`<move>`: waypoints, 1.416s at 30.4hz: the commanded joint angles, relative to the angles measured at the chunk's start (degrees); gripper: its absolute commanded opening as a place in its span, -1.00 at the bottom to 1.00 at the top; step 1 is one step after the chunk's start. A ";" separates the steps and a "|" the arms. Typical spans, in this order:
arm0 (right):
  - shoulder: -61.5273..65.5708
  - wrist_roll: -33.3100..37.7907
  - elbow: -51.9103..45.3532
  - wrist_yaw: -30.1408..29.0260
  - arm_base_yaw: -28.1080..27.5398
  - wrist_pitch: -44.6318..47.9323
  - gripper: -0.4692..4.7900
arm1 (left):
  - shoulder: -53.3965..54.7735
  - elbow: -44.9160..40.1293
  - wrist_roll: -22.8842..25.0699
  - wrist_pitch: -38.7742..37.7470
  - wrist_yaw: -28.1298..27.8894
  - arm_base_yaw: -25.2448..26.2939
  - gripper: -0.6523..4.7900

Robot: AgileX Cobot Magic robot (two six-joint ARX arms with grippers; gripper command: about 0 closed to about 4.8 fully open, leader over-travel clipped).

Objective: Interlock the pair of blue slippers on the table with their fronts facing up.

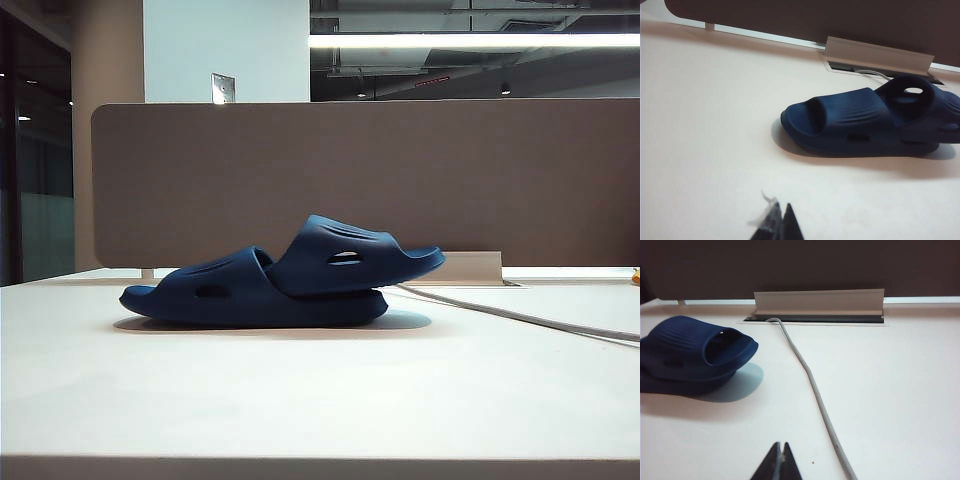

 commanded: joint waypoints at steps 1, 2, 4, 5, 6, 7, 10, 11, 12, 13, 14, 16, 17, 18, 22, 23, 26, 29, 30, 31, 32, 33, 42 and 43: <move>-0.04 -3.23 -0.07 0.15 0.09 0.11 -0.83 | 0.00 -1.18 0.81 1.99 0.24 0.04 -0.72; -0.04 -4.07 -0.07 0.15 0.09 -0.39 -0.83 | 0.00 -1.60 0.81 2.34 0.31 0.04 -0.72; -0.04 -5.62 -0.07 0.15 0.09 -1.77 -0.83 | 0.00 -2.27 0.79 2.73 0.31 0.04 -0.71; -0.04 -6.08 -0.07 0.15 0.09 -2.43 -0.83 | 0.00 -2.51 0.79 2.78 0.31 0.04 -0.72; -0.02 -6.38 -0.07 0.15 0.09 -2.97 -0.83 | 0.00 -2.73 0.81 2.91 0.31 0.04 -0.72; -0.04 -6.73 -0.07 0.15 0.09 -3.67 -0.83 | 0.00 -2.95 0.81 3.06 0.33 0.04 -0.72; -0.04 -8.02 -0.07 0.15 0.07 -5.75 -0.83 | 0.00 -2.93 1.25 3.08 0.31 0.04 -0.72; -0.02 -8.35 -0.07 0.17 0.07 -6.43 -0.83 | 0.00 -2.93 1.40 3.08 0.31 0.04 -0.72; -0.04 -8.90 -0.07 0.15 0.07 -7.17 -0.83 | 0.00 -2.93 1.73 3.08 0.31 0.04 -0.72; -0.04 -9.25 -0.07 0.17 0.07 -8.22 -0.83 | 0.00 -2.93 1.95 3.06 0.31 0.04 -0.72; -0.04 -9.46 -0.07 0.17 0.07 -9.05 -0.83 | 0.00 -2.93 2.10 3.04 0.31 0.04 -0.72; -0.02 -10.19 -0.07 0.20 0.07 -10.67 -0.83 | 0.00 -2.93 2.14 2.99 0.28 0.04 -0.72; 0.04 -10.23 -0.07 0.22 0.07 -10.56 -0.83 | 0.00 -2.93 2.25 2.93 0.22 0.04 -0.72; 0.04 -10.25 -0.07 0.20 0.07 -10.58 -0.83 | 0.00 -2.95 2.27 2.80 0.22 0.04 -0.71; 0.04 -10.29 -0.04 0.20 0.07 -10.58 -0.83 | 0.00 -2.95 2.29 1.16 0.13 0.04 -0.71; 0.04 -10.29 -0.04 0.20 0.07 -10.60 -0.83 | 0.02 -2.95 2.27 0.52 0.13 0.04 -0.71; 0.04 -10.16 -0.04 0.15 0.07 -10.58 -0.83 | 0.02 -2.95 2.29 -1.68 -0.13 0.04 -0.71; 0.04 -10.12 -0.04 0.07 0.09 -10.56 -0.83 | 0.02 -2.95 2.56 -3.41 -0.33 0.04 -0.71; 0.04 -10.08 -0.04 -0.02 0.09 -10.56 -0.83 | 0.02 -2.95 2.71 -3.52 -0.31 0.04 -0.69; 0.04 -9.88 -0.04 -0.02 0.09 -10.51 -0.83 | 0.02 -2.95 2.71 -3.50 -0.31 0.04 -0.69; 0.04 -9.81 -0.04 -0.02 0.09 -10.51 -0.83 | 0.02 -2.95 2.73 -3.52 -0.33 0.04 -0.69; 0.04 -9.64 -0.04 -0.02 0.09 -10.47 -0.83 | 0.02 -2.95 2.73 -3.52 -0.33 0.04 -0.69; 0.02 -8.44 -0.04 -0.02 0.09 -10.21 -0.83 | 0.02 -2.93 2.64 -3.78 -0.22 0.04 -0.69; 0.02 -8.46 -0.04 -0.02 0.09 -10.21 -0.83 | 0.02 -2.93 2.36 -3.78 -0.22 0.04 -0.69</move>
